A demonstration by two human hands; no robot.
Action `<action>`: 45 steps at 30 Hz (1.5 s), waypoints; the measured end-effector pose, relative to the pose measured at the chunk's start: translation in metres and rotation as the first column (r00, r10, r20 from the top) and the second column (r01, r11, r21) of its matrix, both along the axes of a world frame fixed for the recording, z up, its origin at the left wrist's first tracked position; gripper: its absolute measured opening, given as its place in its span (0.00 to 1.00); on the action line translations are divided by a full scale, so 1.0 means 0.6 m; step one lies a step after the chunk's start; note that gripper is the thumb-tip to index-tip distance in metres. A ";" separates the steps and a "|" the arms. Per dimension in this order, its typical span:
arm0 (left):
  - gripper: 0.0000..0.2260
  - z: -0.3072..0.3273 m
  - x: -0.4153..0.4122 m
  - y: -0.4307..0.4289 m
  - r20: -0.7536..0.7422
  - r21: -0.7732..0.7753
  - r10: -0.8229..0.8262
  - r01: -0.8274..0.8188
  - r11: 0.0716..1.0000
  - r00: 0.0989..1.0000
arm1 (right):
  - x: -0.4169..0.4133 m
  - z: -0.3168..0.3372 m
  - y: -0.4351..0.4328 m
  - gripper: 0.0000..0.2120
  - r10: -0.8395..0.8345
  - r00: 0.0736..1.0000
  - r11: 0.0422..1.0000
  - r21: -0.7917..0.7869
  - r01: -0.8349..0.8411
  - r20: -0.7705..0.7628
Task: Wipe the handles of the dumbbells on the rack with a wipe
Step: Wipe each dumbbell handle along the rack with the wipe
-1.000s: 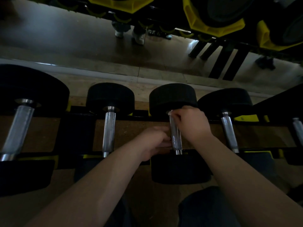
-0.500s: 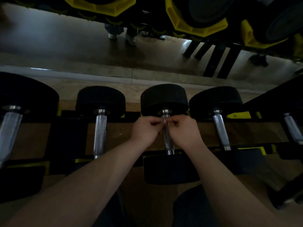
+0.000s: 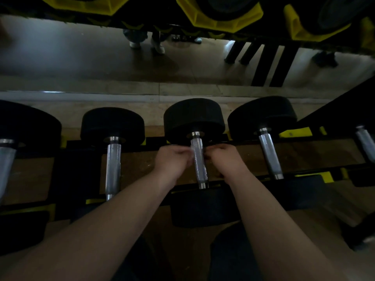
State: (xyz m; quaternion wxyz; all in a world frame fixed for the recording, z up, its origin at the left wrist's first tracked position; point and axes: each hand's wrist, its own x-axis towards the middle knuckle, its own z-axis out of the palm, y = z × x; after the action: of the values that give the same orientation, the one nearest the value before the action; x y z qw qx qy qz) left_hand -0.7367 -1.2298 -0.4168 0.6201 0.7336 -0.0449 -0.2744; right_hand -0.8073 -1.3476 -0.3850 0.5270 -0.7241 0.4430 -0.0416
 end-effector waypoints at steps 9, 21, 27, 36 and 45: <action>0.07 0.007 -0.015 0.025 -0.083 0.371 -0.477 0.471 0.800 0.875 | -0.004 0.000 -0.001 0.09 -0.081 0.993 0.982 0.176 0.065 0.086; 0.04 0.006 -0.032 0.053 -0.051 0.276 -0.378 0.376 0.884 0.925 | -0.057 0.006 0.007 0.12 0.162 0.986 0.976 -0.144 -0.164 -0.025; 0.03 -0.007 -0.025 0.015 0.020 0.006 0.014 -0.015 1.000 1.000 | -0.054 0.019 0.017 0.09 0.228 0.973 0.967 -0.108 -0.231 -0.038; 0.01 0.011 -0.015 0.027 0.456 0.317 -0.467 0.352 0.881 0.758 | -0.050 0.013 0.017 0.10 0.171 0.980 0.968 -0.166 -0.186 -0.098; 0.05 0.014 -0.010 0.036 0.418 0.498 -0.716 0.518 0.696 0.560 | -0.053 0.004 0.013 0.11 0.072 0.997 0.972 -0.223 -0.078 -0.034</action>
State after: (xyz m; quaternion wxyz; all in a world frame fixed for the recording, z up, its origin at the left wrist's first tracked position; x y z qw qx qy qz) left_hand -0.7425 -1.2082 -0.4087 0.3089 0.8050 -0.4455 -0.2409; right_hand -0.8393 -1.3397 -0.3825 0.4374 -0.7957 0.4144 -0.0623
